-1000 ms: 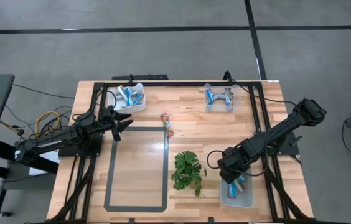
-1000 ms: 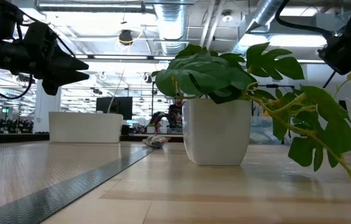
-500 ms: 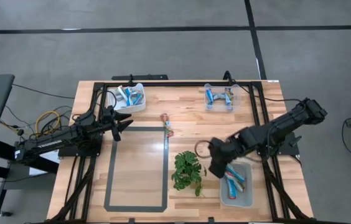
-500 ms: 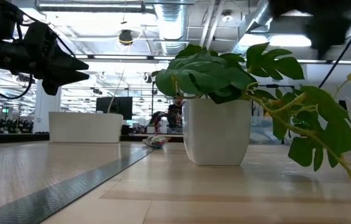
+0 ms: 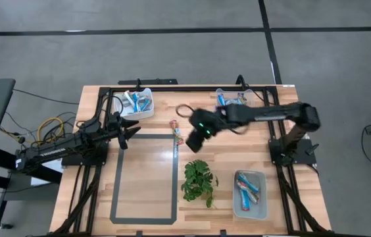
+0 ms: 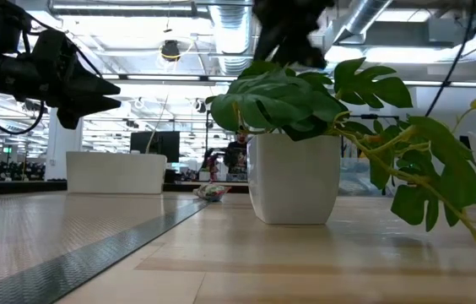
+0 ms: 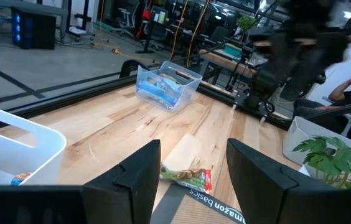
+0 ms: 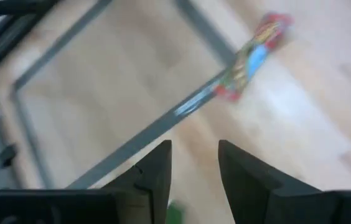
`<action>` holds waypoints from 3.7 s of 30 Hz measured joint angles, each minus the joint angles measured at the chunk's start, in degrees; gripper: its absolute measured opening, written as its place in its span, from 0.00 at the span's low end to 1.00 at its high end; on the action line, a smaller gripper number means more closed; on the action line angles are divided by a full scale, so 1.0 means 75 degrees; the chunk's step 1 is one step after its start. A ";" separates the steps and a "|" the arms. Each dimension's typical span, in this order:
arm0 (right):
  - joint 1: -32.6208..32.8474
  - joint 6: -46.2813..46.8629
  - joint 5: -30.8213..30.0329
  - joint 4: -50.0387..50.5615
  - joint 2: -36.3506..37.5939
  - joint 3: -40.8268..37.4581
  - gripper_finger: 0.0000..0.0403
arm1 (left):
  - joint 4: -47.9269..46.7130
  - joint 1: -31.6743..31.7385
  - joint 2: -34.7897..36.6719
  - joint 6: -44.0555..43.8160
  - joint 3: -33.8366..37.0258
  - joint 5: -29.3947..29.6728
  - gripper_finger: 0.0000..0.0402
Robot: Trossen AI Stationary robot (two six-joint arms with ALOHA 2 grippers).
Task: Pick and place Granola Bars by type
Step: Put the red granola bar into the gray bin
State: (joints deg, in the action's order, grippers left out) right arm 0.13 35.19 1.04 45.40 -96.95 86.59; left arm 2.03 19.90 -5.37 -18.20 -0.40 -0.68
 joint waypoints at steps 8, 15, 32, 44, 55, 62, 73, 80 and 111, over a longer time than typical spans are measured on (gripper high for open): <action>-0.1039 -0.1132 0.0071 0.0787 -0.2118 0.2029 0.33 | 0.0002 -0.0002 -0.0002 0.0000 -0.0001 0.0010 0.44; -0.1491 -0.1316 0.0082 0.2164 -0.3972 0.4071 0.48 | -0.0001 -0.0003 0.0001 0.0001 0.0002 0.0010 0.44; -0.1485 -0.1097 0.0519 0.2799 -0.6115 0.6093 0.62 | 0.0001 0.0000 0.0001 0.0001 0.0000 0.0007 0.44; -0.1470 -0.1161 0.0258 0.2754 -0.6502 0.5975 0.62 | 0.0002 -0.0002 0.0001 -0.0002 0.0000 0.0007 0.44; -0.1473 -0.1365 0.0251 0.2773 -0.6502 0.5915 0.36 | -0.0001 -0.0003 0.0001 -0.0002 0.0002 0.0007 0.44; -0.1473 -0.1362 0.0263 0.2773 -0.6499 0.5915 0.14 | 0.0000 -0.0002 0.0001 -0.0002 -0.0001 0.0007 0.44; -0.1479 -0.1362 0.0271 0.2914 -0.6004 0.5909 0.03 | 0.0000 -0.0001 0.0001 -0.0002 -0.0001 0.0006 0.44; -0.1502 -0.1365 0.1116 0.3565 -0.4900 0.5915 0.04 | -0.0001 0.0000 0.0001 -0.0002 0.0002 0.0004 0.44; 0.2171 0.1403 0.4104 0.5111 0.0762 -0.1177 0.05 | 0.0001 0.0000 -0.0002 -0.0001 0.0000 0.0004 0.44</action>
State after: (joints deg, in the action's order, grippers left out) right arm 16.42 45.72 31.81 83.73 -91.24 77.77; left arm 2.04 19.90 -5.39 -18.21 -0.40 -0.64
